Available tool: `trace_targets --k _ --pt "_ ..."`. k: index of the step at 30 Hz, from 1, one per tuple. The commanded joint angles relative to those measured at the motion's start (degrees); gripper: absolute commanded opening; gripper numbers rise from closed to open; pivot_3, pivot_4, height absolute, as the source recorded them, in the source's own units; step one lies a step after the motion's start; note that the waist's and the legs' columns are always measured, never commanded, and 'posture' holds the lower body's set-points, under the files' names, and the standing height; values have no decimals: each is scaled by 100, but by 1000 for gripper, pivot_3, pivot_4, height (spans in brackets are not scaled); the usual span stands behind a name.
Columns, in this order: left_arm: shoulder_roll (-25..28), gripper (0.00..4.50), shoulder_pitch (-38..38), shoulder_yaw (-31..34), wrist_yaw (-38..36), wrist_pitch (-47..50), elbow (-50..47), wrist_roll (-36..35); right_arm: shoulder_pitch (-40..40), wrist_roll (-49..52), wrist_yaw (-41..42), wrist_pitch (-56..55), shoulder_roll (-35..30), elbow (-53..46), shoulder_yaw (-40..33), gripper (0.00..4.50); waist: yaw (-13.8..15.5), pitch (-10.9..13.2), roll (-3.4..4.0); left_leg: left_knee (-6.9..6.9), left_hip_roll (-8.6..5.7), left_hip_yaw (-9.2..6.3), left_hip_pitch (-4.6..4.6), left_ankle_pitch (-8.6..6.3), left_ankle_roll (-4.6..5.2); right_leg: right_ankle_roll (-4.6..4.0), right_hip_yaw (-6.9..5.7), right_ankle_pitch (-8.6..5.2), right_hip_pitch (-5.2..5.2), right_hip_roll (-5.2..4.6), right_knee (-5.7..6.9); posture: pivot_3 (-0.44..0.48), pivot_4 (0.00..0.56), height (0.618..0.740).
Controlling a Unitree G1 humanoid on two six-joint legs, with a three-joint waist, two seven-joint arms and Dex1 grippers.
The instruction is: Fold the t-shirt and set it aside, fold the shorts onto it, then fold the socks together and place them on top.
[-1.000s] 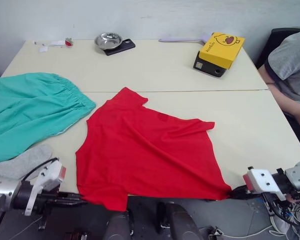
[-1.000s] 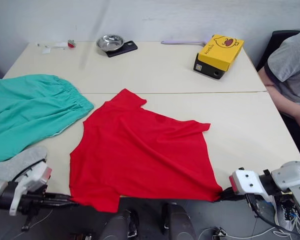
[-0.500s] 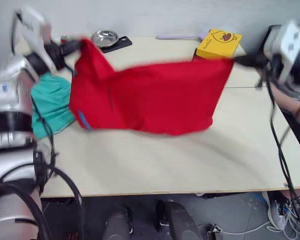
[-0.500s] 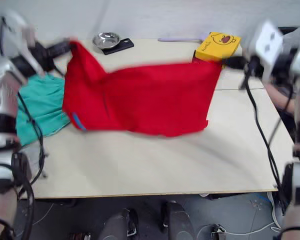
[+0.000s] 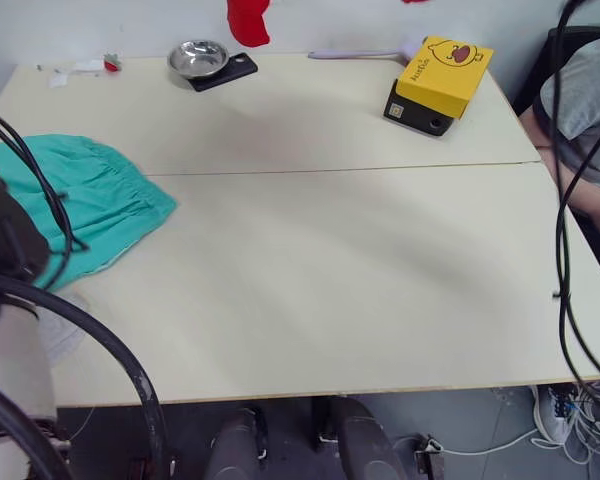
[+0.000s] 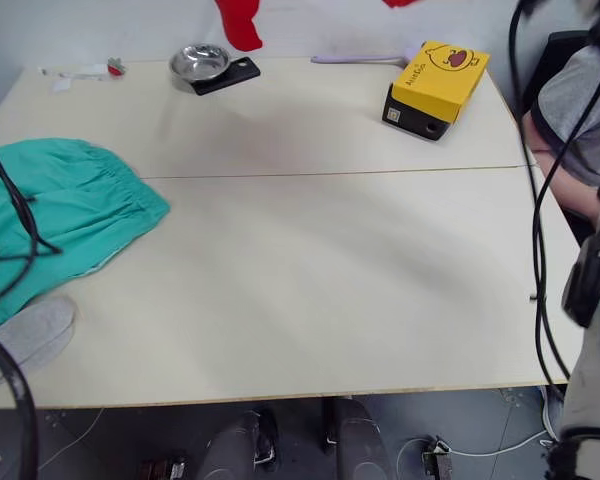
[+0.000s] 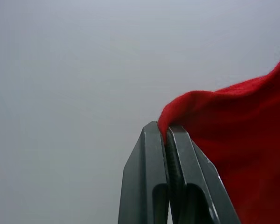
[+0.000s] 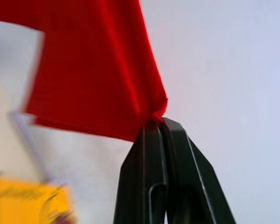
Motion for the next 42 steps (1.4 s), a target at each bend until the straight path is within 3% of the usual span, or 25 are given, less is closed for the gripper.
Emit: trace_targets --k 1,5,8,13,17,24,34,42 --pt "57 0 1388 97 -516 156 -1435 -312 926 571 801 -77 -49 -646 -206 26 -8 7 1 30 18 1 -2 5 5 -1 14 7 1 0 28 0 150 740" --pt "118 0 4327 -18 -828 766 -3977 -409 2794 919 1608 -2 -112 -1865 -82 26 -110 5 2 67 35 -27 26 8 5 1 61 17 9 -1 86 0 150 740" --pt "190 0 6254 -46 -910 1292 -5522 -357 3926 1114 1729 303 -184 -2699 -246 26 -152 6 4 65 40 -28 28 4 -4 -11 73 9 -6 0 103 0 150 740" --pt "547 0 8251 -32 -1307 2059 -7028 -401 5182 1168 1795 531 -428 -3357 -432 26 -128 5 6 59 43 -33 63 2 -19 -25 82 0 11 10 108 0 150 740" --pt "564 0 8699 -41 -1449 2626 -7564 -784 5801 1319 1988 693 -572 -3621 -519 26 -84 -1 11 30 40 -63 147 -18 -22 -34 63 -9 111 11 54 0 150 740" --pt "969 0 9236 -6 -2104 3436 -8019 -1158 6901 1955 3001 822 -941 -4260 -651 26 -103 -5 13 -24 35 -73 151 -1 -22 -29 55 -3 114 14 29 0 150 740" --pt "1707 0 10119 531 -2775 4849 -8248 -1636 7696 2214 3554 1172 -1165 -4537 -965 26 -106 -11 7 -26 35 -81 154 -3 -20 -30 52 -5 120 16 7 0 150 740" --pt "1591 0 9164 520 -2744 5357 -7720 -2010 7127 2522 4020 2373 -1159 -4506 -865 26 -101 -11 6 -24 34 -86 153 -10 -4 -31 47 -4 129 14 -1 0 150 740"
